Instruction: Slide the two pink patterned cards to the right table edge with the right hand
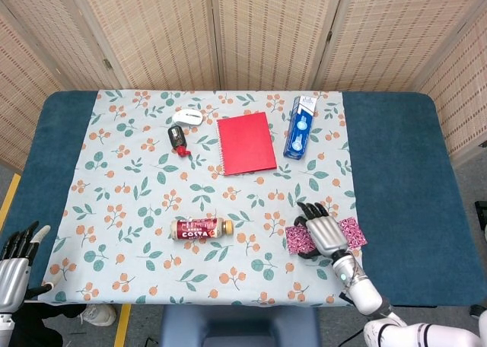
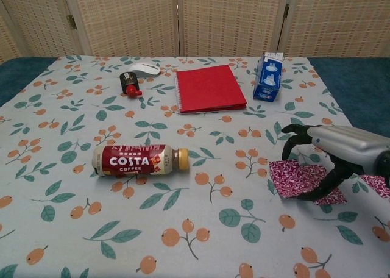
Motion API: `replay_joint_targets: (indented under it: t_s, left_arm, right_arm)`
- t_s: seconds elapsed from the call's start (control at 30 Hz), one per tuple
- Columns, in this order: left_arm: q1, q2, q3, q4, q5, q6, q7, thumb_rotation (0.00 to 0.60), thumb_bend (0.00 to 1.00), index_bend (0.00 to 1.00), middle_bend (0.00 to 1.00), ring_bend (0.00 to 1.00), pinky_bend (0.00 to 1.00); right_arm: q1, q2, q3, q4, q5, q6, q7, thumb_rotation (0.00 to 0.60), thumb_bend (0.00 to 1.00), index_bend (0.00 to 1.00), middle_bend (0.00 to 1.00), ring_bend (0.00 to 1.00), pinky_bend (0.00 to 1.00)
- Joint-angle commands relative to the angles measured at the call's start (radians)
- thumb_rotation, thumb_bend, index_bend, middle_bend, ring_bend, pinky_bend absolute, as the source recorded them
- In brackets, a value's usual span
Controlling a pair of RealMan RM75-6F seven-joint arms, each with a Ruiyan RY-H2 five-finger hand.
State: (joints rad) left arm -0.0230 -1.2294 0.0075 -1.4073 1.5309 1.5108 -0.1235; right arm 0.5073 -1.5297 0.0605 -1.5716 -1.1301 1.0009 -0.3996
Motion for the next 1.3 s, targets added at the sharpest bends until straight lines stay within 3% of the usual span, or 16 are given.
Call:
replay_joint_targets:
  t_s: [0.03,0.23,0.4,0.87,1.3]
  left_arm:
    - [-0.001,0.002,0.0,-0.006,0.0,-0.001,0.005,0.6,0.25,0.12,0.0,0.08,0.0]
    - [-0.004,0.009,-0.001,-0.031,0.002,-0.003,0.028,0.6,0.25,0.12,0.0,0.08,0.0]
    - [-0.004,0.017,-0.001,-0.056,0.0,-0.003,0.053,0.6,0.25,0.12,0.0,0.08,0.0]
    - [0.004,0.036,0.004,-0.125,0.003,0.007,0.118,0.6,0.25,0.12,0.0,0.08,0.0]
    - [0.012,0.046,0.007,-0.146,0.006,0.018,0.133,0.6,0.25,0.12,0.0,0.08,0.0]
  right_arm:
    - [-0.017,0.092,-0.01,-0.051,-0.049,0.029,0.028,0.528,0.18,0.32,0.07,0.0,0.0]
    - [-0.036,0.222,-0.024,-0.052,-0.089,0.02,0.117,0.527,0.18,0.32,0.07,0.0,0.0]
    - [-0.052,0.259,-0.048,0.011,-0.134,0.0,0.213,0.526,0.18,0.32,0.07,0.0,0.0]
    - [-0.053,0.21,-0.083,0.241,-0.221,-0.074,0.395,0.526,0.18,0.32,0.07,0.0,0.0]
    - [-0.044,0.18,-0.085,0.308,-0.26,-0.09,0.432,0.525,0.18,0.27,0.07,0.0,0.0]
